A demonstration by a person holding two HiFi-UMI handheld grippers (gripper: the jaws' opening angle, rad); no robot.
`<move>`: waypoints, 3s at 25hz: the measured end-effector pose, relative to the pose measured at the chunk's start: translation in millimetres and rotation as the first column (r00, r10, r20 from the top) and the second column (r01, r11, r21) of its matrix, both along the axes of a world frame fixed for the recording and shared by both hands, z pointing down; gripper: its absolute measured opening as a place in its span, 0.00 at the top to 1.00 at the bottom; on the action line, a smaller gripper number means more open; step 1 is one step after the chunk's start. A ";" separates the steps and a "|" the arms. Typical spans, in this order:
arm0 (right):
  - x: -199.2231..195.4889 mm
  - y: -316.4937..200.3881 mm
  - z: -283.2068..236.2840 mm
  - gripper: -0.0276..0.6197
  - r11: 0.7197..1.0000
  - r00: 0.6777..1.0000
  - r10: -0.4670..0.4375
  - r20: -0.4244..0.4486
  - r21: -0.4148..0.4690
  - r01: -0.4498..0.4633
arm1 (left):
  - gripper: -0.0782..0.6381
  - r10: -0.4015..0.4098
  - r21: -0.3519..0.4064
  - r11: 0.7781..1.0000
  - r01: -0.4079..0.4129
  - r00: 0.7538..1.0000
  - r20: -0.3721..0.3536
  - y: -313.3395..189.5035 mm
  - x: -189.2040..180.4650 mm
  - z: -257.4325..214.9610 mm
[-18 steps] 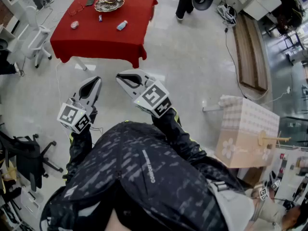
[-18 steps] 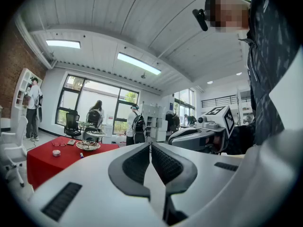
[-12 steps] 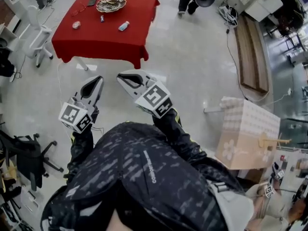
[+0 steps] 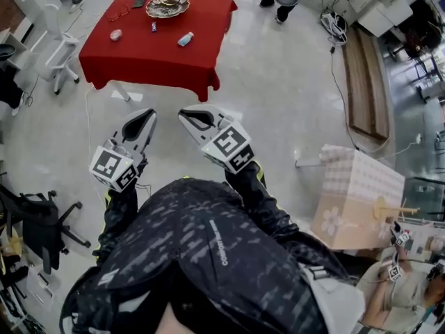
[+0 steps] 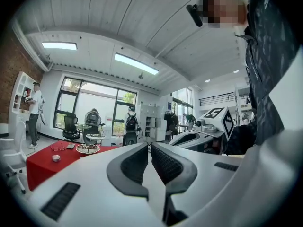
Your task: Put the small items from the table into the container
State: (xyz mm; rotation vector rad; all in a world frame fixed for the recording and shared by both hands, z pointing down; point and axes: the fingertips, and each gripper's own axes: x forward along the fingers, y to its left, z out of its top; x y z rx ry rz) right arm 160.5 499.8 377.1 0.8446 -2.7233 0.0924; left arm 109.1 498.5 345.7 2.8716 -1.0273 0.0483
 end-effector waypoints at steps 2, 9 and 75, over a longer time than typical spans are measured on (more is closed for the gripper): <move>-0.5 -2.7 4.5 0.92 1.000 1.000 0.008 -0.017 0.002 -0.008 | 0.87 0.004 -0.004 1.000 -0.004 1.000 0.000 -0.5 -1.7 2.7; -4.3 -10.1 21.3 0.92 0.999 0.998 0.041 -0.038 -0.027 -0.042 | 0.87 0.038 -0.031 0.999 -0.039 0.999 -0.012 3.1 -9.2 14.4; -5.8 -373.7 113.3 0.90 0.970 0.988 -0.063 -0.139 -0.242 0.028 | 0.87 -0.070 -0.153 0.986 0.071 0.997 0.015 -358.8 -14.9 78.1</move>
